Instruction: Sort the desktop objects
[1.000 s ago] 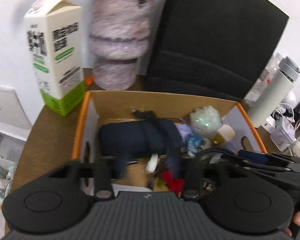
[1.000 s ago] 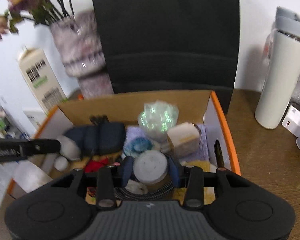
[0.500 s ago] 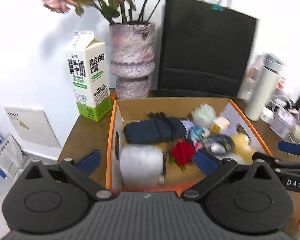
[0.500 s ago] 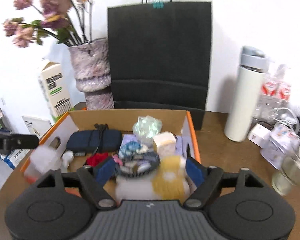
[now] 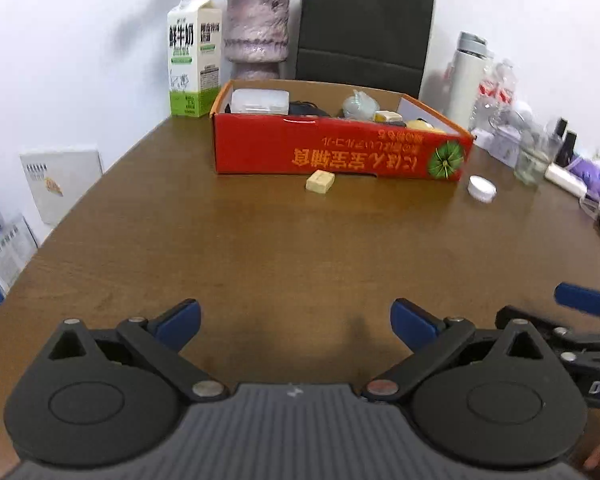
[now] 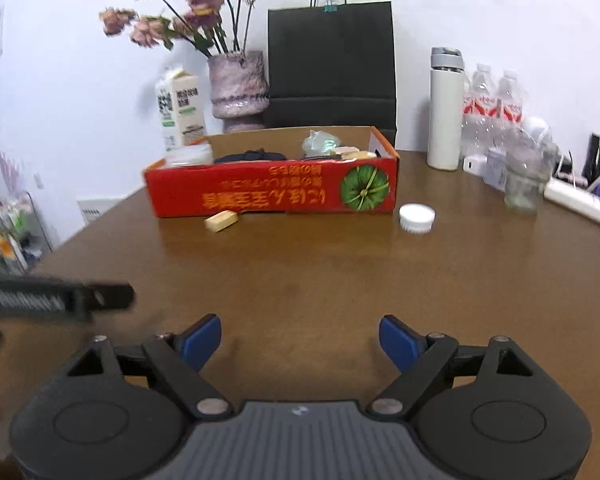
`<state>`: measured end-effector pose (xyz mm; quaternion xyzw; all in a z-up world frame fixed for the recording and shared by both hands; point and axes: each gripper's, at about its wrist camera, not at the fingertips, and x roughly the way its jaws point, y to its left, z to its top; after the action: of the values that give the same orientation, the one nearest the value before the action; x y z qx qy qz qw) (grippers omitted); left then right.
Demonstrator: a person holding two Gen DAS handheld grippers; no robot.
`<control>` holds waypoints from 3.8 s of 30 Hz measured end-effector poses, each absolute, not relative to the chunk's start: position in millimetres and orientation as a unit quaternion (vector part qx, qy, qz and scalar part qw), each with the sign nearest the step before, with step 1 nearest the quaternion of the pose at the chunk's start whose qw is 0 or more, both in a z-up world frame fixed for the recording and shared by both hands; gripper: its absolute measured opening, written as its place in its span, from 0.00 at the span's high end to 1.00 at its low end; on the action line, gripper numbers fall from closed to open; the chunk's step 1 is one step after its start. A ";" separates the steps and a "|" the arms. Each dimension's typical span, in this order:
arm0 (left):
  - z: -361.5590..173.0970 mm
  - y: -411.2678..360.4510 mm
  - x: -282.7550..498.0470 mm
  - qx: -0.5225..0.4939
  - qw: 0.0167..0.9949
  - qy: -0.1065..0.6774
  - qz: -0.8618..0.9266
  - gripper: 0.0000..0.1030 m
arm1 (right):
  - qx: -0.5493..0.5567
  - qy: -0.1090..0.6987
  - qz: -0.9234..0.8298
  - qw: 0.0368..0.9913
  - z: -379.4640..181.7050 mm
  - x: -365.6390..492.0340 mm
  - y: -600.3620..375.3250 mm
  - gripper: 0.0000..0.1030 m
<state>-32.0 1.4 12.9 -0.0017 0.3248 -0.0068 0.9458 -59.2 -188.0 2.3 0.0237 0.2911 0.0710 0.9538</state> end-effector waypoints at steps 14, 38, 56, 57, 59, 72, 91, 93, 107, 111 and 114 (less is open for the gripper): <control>1.8 -15.2 -34.0 0.054 0.936 0.348 0.002 0.00 | 0.028 0.292 0.045 0.955 -12.6 -81.2 -190.3 0.16; 1.3 -20.3 177.3 0.037 0.931 0.360 -0.059 0.47 | 0.029 0.321 -0.035 0.946 -21.1 141.4 -256.7 0.35; 17.9 -21.5 59.8 0.009 0.958 0.283 -0.051 0.79 | 0.002 0.286 0.014 0.958 -8.8 83.7 -241.9 0.75; 16.1 -21.8 54.3 0.012 0.958 0.283 -0.055 0.79 | 0.009 0.280 0.008 0.960 -7.8 79.7 -246.5 0.48; 12.8 -22.0 53.5 0.011 0.954 0.293 -0.060 0.79 | 0.016 0.270 0.005 0.963 -7.7 82.2 -254.6 0.23; 8.5 -7.2 62.7 -0.038 0.947 0.311 -0.067 0.79 | 0.016 0.320 0.013 0.947 -20.4 141.7 -256.9 0.62; 86.5 -18.8 -96.2 -0.015 0.997 0.079 0.015 0.81 | 0.032 0.126 0.086 0.988 36.9 -100.2 -178.0 0.62; 98.1 -21.5 -112.4 -0.016 0.998 0.054 0.018 0.81 | 0.035 0.079 0.096 0.992 47.8 -119.1 -177.4 0.62; 41.6 8.1 -101.5 0.039 0.971 0.236 -0.021 0.11 | 0.029 0.061 0.070 0.995 52.4 -148.7 -193.8 0.62; 6.2 24.0 -82.0 0.009 0.950 0.311 0.007 0.13 | 0.042 0.120 0.080 0.989 27.5 -133.2 -190.0 0.62; 10.4 27.0 -58.8 -0.001 0.940 0.340 -0.014 0.16 | 0.040 0.146 0.092 0.984 15.5 -121.9 -181.8 0.62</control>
<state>-58.8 27.0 10.4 -0.0014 0.3401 -0.0141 0.9403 -121.9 -181.8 15.5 0.0398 0.1460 0.0921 0.9842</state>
